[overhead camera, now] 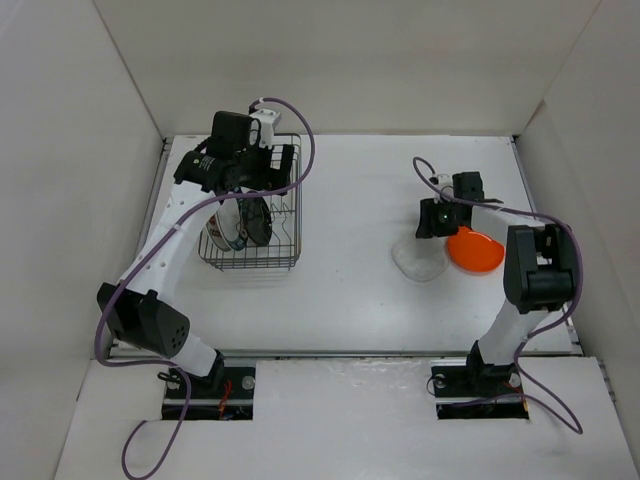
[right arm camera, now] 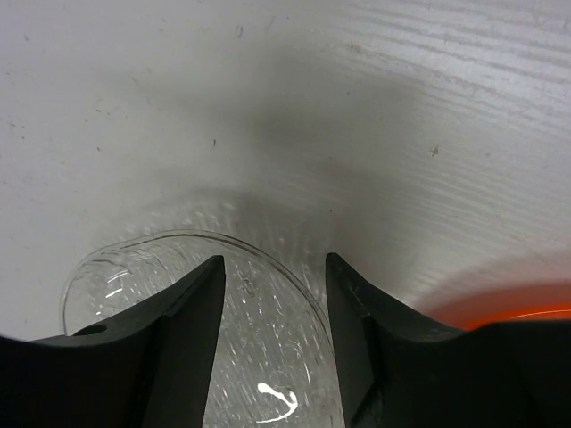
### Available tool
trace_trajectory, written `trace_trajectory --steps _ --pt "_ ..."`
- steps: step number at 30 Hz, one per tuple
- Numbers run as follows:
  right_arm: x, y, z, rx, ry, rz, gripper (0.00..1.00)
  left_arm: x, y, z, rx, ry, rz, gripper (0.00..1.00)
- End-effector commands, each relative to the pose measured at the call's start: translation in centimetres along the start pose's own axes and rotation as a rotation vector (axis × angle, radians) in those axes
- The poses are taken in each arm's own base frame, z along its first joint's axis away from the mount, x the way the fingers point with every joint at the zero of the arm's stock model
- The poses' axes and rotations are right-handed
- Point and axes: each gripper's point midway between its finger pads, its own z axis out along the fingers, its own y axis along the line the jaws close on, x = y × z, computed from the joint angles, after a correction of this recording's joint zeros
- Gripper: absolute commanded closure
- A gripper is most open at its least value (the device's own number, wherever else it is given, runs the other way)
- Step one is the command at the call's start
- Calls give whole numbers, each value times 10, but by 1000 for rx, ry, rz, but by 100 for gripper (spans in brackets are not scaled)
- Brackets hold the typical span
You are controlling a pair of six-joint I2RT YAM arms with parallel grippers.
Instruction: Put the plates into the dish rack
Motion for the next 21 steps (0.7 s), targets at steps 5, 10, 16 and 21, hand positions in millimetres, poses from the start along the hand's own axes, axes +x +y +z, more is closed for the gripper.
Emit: trace_trajectory --steps 5,10,16,21 --pt "2 -3 -4 31 42 18 48 -7 -4 -9 26 -39 15 0" --pt "1 -5 -8 81 62 5 70 -7 -4 -9 26 -39 15 0" --pt "6 -6 -6 109 81 31 100 -3 -2 -3 17 -21 13 0" --pt "-19 25 -9 -8 -14 38 100 -1 4 2 21 -15 0 0"
